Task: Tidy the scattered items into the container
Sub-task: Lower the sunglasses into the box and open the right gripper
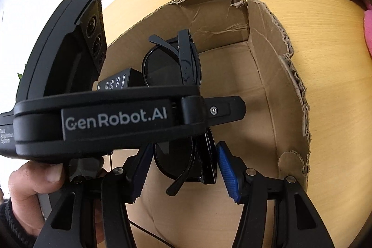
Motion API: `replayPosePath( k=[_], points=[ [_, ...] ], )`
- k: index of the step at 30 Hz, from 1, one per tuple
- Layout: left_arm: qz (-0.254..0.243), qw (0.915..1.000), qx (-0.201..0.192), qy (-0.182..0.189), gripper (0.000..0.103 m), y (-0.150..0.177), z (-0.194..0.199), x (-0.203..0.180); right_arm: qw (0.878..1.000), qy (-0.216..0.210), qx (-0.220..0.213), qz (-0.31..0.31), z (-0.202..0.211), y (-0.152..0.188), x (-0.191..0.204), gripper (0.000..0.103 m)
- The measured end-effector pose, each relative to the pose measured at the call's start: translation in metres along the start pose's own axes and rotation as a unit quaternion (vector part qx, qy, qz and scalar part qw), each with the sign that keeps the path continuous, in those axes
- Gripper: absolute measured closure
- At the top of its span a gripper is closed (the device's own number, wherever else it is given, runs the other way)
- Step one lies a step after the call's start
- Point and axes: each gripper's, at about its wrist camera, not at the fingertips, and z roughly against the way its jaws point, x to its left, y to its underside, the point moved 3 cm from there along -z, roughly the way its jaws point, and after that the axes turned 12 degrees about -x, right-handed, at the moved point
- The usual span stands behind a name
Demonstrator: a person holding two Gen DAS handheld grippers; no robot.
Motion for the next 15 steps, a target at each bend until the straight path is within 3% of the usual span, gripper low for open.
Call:
replayPosePath(
  k=[4,11,15],
  points=[
    [-0.013,0.9999,0.001,-0.01,0.055,0.003,0.006,-0.001,1.0,0.01,0.004,0.002,0.005,0.0,-0.001,0.038],
    [-0.024,0.9995,-0.015,-0.012,0.054,0.008,0.028,-0.01,0.998,0.047,-0.009,0.029,0.031,-0.005,0.001,0.014],
    [-0.049,0.9975,-0.048,-0.014,0.054,0.016,0.058,-0.026,0.996,0.063,-0.022,0.061,0.057,-0.004,0.008,0.012]
  ],
)
